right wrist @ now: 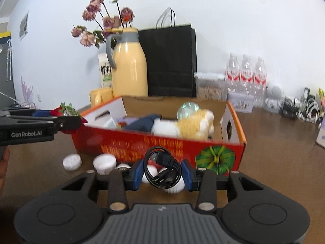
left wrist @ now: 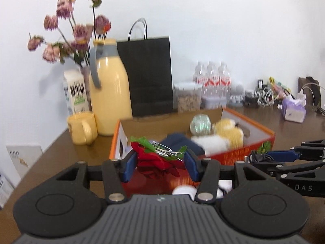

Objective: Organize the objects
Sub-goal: 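Carry the rose and cable with both grippers over the box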

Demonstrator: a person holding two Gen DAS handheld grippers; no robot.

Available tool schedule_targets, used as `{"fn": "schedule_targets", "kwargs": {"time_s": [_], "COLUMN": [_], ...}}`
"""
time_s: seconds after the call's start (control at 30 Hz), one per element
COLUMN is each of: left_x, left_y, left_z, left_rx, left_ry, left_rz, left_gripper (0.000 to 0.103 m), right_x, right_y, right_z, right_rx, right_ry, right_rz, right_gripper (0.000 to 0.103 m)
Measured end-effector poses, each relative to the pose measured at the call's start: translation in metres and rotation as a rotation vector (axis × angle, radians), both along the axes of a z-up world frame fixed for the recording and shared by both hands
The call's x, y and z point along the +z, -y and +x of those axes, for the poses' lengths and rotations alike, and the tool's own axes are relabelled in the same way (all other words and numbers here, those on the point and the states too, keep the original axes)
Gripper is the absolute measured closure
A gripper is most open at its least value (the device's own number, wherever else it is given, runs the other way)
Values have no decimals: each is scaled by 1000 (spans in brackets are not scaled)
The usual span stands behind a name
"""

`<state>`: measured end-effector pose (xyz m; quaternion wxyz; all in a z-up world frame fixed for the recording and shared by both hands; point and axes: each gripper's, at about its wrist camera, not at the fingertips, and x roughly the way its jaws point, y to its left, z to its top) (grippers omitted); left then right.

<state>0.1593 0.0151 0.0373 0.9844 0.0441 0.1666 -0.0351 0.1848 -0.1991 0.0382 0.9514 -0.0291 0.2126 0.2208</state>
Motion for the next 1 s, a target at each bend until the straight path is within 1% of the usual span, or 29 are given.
{"fn": "schedule_targets", "kwargs": {"time_s": [0.13, 0.3, 0.5, 0.77, 0.87, 1.0], "left_x": [11, 17, 13, 14, 8, -3], "left_y": [4, 11, 14, 9, 5, 3], "left_z": [10, 31, 66, 116, 132, 139], "left_rx": [-1, -1, 31, 101, 122, 138], "left_ry": [36, 66, 55, 49, 28, -7], "left_rz": [9, 7, -25, -64, -77, -63], "left_gripper": [51, 51, 51, 52, 52, 52], "right_x": [15, 29, 34, 30, 20, 9], "right_y": [-9, -22, -40, -52, -50, -48], "right_z": [11, 35, 72, 124, 135, 142], "right_rx": [15, 17, 5, -34, -51, -54], "right_ry": [43, 82, 97, 76, 52, 20], "right_rz": [9, 17, 2, 8, 8, 3], "right_gripper": [65, 65, 65, 65, 65, 65]}}
